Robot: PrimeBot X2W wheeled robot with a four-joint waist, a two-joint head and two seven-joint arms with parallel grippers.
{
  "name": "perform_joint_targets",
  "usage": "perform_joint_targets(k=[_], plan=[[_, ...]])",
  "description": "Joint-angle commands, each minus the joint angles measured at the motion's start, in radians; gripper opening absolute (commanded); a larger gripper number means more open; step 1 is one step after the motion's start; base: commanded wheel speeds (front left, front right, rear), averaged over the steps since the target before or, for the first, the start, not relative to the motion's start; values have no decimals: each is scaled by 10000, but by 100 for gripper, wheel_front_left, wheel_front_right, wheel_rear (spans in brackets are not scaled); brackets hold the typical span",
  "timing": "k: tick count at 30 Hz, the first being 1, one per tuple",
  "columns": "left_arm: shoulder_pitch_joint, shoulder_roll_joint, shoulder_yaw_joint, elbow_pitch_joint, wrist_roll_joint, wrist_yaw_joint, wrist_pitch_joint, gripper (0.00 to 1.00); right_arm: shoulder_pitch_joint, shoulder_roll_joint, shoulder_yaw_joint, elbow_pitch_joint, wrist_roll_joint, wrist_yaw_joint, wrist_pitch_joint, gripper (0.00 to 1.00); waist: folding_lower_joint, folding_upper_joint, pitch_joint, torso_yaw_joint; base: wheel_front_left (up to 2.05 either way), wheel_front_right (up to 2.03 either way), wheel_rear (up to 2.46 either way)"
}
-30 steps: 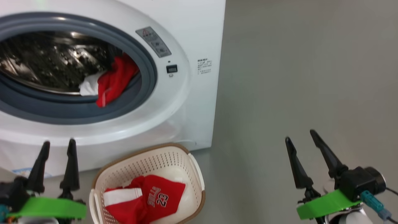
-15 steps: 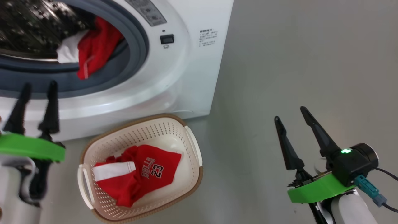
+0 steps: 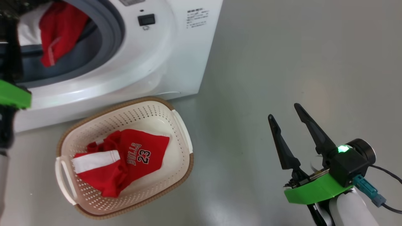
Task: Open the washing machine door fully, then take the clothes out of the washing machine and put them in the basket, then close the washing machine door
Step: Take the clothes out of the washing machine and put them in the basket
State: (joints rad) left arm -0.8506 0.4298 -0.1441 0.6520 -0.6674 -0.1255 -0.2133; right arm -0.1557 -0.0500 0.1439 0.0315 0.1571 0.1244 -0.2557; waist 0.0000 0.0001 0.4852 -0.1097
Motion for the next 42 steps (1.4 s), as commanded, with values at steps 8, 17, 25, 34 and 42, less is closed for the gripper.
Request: perform_joint_targets(k=[8,17,25,34,42], plan=[[-1547,1034,-660,950,-857,-51,682,100,-332,-3,450,-263,20,63,-61,100,0,-1,571,-504,0,0,0],[-2398,1659,-1719,1714,-1862,-51,2963,100,-333,-3,557,-177,80,63,-61,100,0,-1,715,-670,0,0,0],[-2501,1913,-2497,2007,-2068,-51,3890,100,-357,-3,670,-191,181,63,-61,100,0,-1,807,-786,0,0,0],[-2591,2032,-3013,2358,-1987,-52,4071,67,-386,-3,751,-233,253,63,-61,100,0,-1,940,-881,0,0,0],[-2708,2043,-3255,2441,-1970,-52,3448,0,-365,-3,770,-234,301,63,-61,100,0,-1,980,-915,0,0,0]])
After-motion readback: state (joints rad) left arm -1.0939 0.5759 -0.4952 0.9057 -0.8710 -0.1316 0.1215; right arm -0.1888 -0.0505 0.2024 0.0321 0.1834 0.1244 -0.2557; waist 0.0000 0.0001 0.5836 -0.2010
